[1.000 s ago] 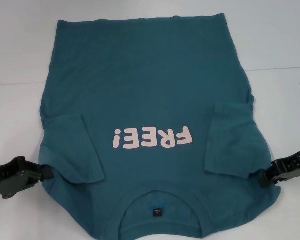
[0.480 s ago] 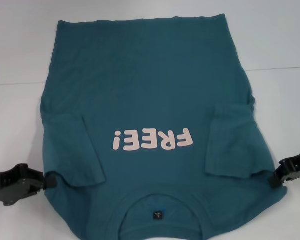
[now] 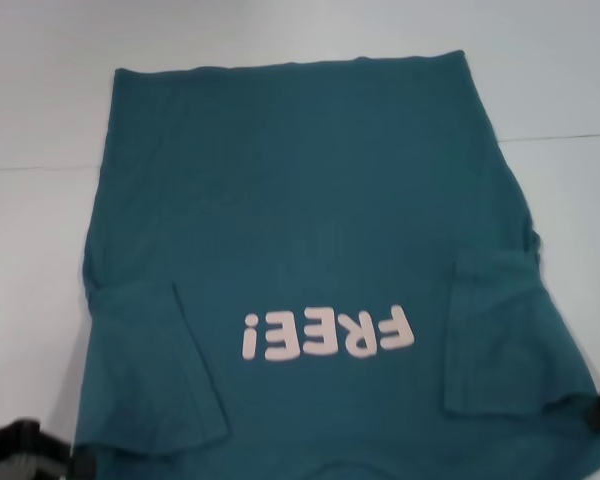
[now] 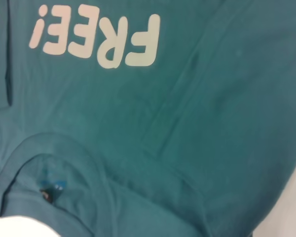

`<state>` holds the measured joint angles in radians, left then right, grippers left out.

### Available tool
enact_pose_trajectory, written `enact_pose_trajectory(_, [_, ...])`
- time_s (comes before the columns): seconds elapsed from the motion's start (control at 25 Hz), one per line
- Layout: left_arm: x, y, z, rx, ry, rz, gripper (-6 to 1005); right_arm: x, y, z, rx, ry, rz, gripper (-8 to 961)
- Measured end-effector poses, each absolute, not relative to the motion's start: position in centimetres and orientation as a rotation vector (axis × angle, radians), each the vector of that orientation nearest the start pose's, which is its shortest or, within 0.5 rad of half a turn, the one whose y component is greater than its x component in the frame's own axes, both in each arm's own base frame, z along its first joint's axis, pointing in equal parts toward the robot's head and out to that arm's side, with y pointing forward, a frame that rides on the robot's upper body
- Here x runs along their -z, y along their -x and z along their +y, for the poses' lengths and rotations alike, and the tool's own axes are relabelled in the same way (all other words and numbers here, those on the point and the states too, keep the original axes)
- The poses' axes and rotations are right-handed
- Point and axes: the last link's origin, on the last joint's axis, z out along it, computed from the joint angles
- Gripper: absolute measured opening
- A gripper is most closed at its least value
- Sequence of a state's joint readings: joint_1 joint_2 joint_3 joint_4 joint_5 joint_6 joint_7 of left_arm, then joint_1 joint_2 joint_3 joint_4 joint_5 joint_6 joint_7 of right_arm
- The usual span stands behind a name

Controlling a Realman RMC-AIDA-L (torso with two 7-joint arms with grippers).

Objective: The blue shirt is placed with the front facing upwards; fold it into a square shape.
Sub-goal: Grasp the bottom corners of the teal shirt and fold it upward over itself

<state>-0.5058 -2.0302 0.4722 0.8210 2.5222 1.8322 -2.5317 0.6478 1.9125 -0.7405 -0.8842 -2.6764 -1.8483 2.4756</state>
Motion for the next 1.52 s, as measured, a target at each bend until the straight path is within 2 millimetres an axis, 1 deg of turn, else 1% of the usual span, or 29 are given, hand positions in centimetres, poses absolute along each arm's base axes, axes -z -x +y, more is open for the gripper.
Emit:
enact_pose_trajectory(0.2, [-4.8, 31.5, 25.7, -0.202, -2.095, 2.214, 6, -8.5, -30.4, 30.4, 0.376, 2.401, 1.908, 45])
enact_pose_trajectory(0.32, [-4.9, 31.4, 24.6, -0.167, -2.072, 2.178, 6, -8.4, -30.7, 29.5, 0.373, 2.433, 1.918, 50])
enact_pose_trajectory(0.4, [-5.1, 31.1, 24.4, -0.197, -2.076, 2.142, 7, -8.4, -30.7, 29.4, 0.326, 2.453, 1.909, 52])
enact_pose_trajectory(0.48, [-5.3, 30.6, 24.9, -0.268, -2.089, 2.096, 7, -8.6, -30.2, 29.9, 0.205, 2.488, 1.887, 55])
enact_pose_trajectory(0.6, [-5.6, 29.6, 26.5, -0.368, -2.092, 2.037, 8, -9.2, -28.7, 31.2, -0.015, 2.547, 1.842, 59])
enact_pose_trajectory(0.68, [-5.6, 28.8, 27.8, -0.413, -2.099, 2.013, 8, -9.7, -28.1, 32.2, -0.112, 2.534, 1.817, 62])
enact_pose_trajectory(0.84, [-5.4, 27.3, 30.4, -0.463, -2.108, 2.029, 8, -10.3, -27.8, 34.3, -0.250, 2.421, 1.804, 68])
enact_pose_trajectory(1.0, [-6.0, 26.7, 32.6, -0.520, -2.104, 2.102, 8, -11.0, -27.7, 35.5, -0.370, 2.328, 1.801, 73])
enact_pose_trajectory(1.12, [-7.0, 26.2, 34.2, -0.568, -2.117, 2.139, 7, -12.3, -28.0, 36.5, -0.508, 2.217, 1.801, 78])
enact_pose_trajectory(1.24, [-7.8, 25.5, 35.9, -0.600, -2.152, 2.158, 7, -14.0, -28.3, 37.5, -0.705, 2.076, 1.781, 82])
enact_pose_trajectory(1.32, [-8.2, 25.0, 37.7, -0.626, -2.197, 2.187, 7, -14.4, -28.5, 38.2, -0.764, 2.016, 1.763, 85])
enact_pose_trajectory(1.36, [-8.3, 24.9, 38.2, -0.630, -2.210, 2.197, 7, -14.2, -28.7, 38.6, -0.769, 1.993, 1.765, 86])
enact_pose_trajectory(1.44, [-8.1, 24.5, 39.8, -0.618, -2.268, 2.233, 7, -13.5, -28.8, 39.4, -0.750, 1.969, 1.766, 89])
enact_pose_trajectory(1.52, [-7.5, 24.4, 40.9, -0.584, -2.324, 2.261, 7, -12.4, -28.9, 40.2, -0.705, 1.954, 1.761, 92])
